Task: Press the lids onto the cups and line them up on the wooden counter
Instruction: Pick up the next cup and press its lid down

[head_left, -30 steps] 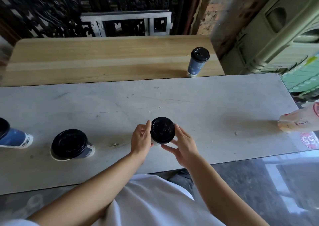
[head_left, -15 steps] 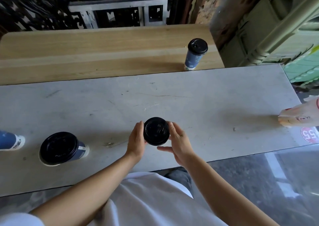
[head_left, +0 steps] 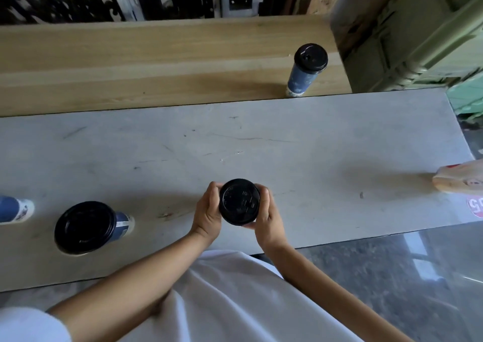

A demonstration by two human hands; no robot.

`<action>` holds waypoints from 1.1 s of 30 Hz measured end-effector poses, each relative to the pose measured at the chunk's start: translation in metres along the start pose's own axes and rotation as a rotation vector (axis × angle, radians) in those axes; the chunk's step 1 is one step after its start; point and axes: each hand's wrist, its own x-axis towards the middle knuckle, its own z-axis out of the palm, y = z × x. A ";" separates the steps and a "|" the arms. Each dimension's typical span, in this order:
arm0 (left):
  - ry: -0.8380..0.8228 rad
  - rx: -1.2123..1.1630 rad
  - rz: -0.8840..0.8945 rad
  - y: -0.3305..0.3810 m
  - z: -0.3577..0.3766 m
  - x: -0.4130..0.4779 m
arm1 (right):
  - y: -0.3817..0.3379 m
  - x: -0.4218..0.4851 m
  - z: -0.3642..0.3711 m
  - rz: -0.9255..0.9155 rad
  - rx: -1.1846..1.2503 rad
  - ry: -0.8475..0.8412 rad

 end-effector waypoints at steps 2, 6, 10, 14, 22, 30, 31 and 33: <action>0.002 -0.008 0.018 -0.001 0.000 0.001 | 0.003 0.003 0.001 -0.007 -0.014 0.002; -0.010 -0.005 0.033 -0.003 -0.002 0.003 | 0.001 0.008 0.000 0.011 -0.038 -0.005; -0.018 0.005 0.074 -0.003 -0.003 0.001 | -0.003 0.008 -0.002 0.026 -0.041 -0.015; -0.007 0.017 0.083 -0.001 -0.003 -0.001 | -0.006 0.008 -0.004 0.008 -0.058 -0.015; 0.047 0.096 0.174 -0.006 -0.006 -0.008 | -0.004 0.003 -0.004 0.025 -0.015 -0.025; 0.116 0.166 0.218 0.007 -0.005 -0.019 | -0.014 0.005 -0.009 0.144 0.085 0.088; 0.115 0.163 0.189 0.008 -0.005 -0.021 | -0.012 0.007 -0.010 0.145 0.097 0.107; 0.110 0.134 0.105 0.013 -0.004 -0.024 | -0.012 0.007 -0.009 0.140 0.104 0.142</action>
